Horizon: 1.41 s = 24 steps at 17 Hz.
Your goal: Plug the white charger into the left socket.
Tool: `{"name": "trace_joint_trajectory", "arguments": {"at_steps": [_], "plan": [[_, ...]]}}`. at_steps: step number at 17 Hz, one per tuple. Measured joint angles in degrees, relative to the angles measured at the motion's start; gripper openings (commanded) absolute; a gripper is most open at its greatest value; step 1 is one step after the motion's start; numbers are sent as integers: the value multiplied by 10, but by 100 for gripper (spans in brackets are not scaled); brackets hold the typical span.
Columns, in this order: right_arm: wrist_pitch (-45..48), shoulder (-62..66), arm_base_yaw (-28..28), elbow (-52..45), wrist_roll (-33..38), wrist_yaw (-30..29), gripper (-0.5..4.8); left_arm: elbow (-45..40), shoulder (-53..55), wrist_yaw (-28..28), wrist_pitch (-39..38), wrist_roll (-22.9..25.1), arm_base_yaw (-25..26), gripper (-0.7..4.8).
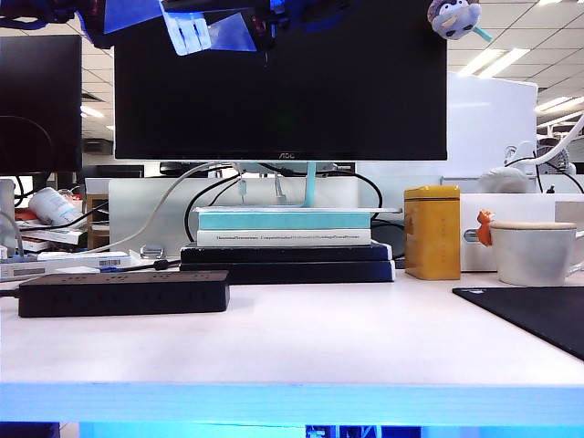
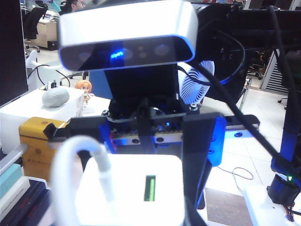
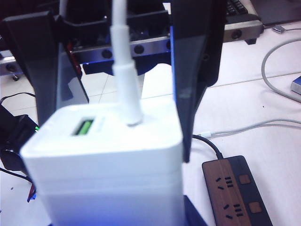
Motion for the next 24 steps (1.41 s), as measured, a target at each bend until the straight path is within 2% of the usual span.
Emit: {"name": "trace_joint_trajectory", "arguments": {"at_steps": [7, 9, 14, 18, 20, 24], "plan": [[6, 0, -1, 0, -2, 0, 215, 0, 0, -13, 6, 1, -1, 255], [15, 0, -1, -1, 2, 3, 215, 0, 0, -23, 8, 2, -1, 479], [25, 2, -2, -1, 7, 14, 216, 1, 0, -45, 9, 8, -4, 479], [44, 2, -3, -1, 3, 31, 217, 1, 0, -109, 0, 7, 24, 479], [56, 4, -3, -1, -16, 42, 276, 1, -1, -115, -10, 6, 36, 479], [82, 16, -3, -1, -21, 34, 274, 1, -2, -132, -17, -6, 40, 479]]}}
